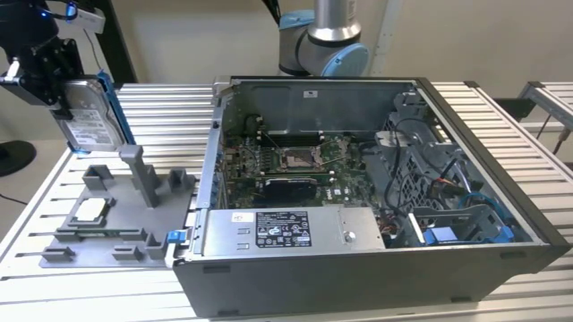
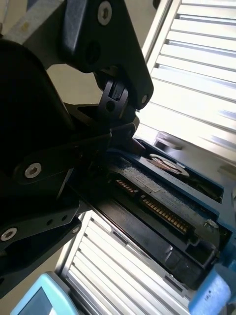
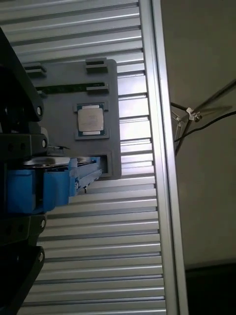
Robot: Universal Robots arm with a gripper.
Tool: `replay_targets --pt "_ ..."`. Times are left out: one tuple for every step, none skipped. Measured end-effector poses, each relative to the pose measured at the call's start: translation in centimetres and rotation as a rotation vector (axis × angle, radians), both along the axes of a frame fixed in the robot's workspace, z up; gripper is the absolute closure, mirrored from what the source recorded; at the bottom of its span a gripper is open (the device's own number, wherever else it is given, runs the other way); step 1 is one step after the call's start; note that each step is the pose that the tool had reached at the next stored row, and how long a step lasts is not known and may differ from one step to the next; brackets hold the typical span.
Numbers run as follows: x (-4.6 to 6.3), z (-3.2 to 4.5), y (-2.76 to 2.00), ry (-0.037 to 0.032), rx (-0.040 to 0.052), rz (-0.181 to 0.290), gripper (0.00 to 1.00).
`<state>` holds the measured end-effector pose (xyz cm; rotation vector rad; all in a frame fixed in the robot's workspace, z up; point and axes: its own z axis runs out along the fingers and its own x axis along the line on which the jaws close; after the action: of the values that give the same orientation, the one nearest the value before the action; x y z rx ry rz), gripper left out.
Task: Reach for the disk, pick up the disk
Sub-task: 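Pick up the disk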
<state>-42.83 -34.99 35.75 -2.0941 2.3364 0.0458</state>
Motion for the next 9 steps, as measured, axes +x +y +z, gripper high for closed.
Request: replay_targets --pt "0.00 0.11 0.00 -0.0001 0.0000 0.000 1.00" --pt "0.00 0.21 0.00 -0.0002 0.0000 0.000 1.00" --pt "0.00 0.31 0.00 -0.0001 0.0000 0.000 1.00" --pt "0.00 0.41 0.00 -0.0002 0.0000 0.000 1.00" --pt "0.00 0.52 0.00 0.0000 0.0000 0.000 1.00" --pt "0.00 0.63 0.00 0.0000 0.0000 0.000 1.00" --pt "0.00 0.72 0.00 -0.0001 0.0000 0.000 1.00" --pt "0.00 0.82 0.00 -0.0001 0.0000 0.000 1.00" --pt "0.00 0.92 0.00 -0.0001 0.0000 0.000 1.00"
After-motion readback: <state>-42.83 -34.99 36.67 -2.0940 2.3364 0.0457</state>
